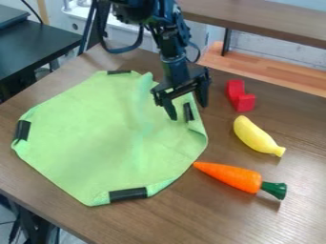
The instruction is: Fold the cloth from right to left
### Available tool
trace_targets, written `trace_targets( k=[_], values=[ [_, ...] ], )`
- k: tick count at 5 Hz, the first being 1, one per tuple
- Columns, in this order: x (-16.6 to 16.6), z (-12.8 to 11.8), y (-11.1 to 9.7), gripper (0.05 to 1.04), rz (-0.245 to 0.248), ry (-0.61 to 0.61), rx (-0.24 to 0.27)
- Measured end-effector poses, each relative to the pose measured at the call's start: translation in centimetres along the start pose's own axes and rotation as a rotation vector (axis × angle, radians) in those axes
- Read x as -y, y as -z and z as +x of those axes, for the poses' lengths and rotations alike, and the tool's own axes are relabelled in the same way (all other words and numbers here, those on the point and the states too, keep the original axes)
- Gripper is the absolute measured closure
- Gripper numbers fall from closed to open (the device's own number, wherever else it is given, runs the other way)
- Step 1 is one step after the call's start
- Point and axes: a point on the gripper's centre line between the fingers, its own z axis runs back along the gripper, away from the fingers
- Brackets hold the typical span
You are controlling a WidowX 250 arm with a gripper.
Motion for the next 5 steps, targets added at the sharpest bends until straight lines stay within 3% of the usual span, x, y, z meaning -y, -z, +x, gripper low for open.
trace_targets(
  k=[1,2,3,4,5],
  values=[
    [0.1,0.1,1.1,0.128,0.022,0.002,0.014],
    [0.5,0.5,1.5,0.404,0.032,0.002,0.050],
    [0.9,0.7,1.6,0.705,0.025,-0.010,0.054],
    [0.7,0.1,1.8,0.917,0.018,-0.007,0.029],
    [0.7,-1.3,0.2,1.011,-0.030,-0.009,-0.005]
  ],
)
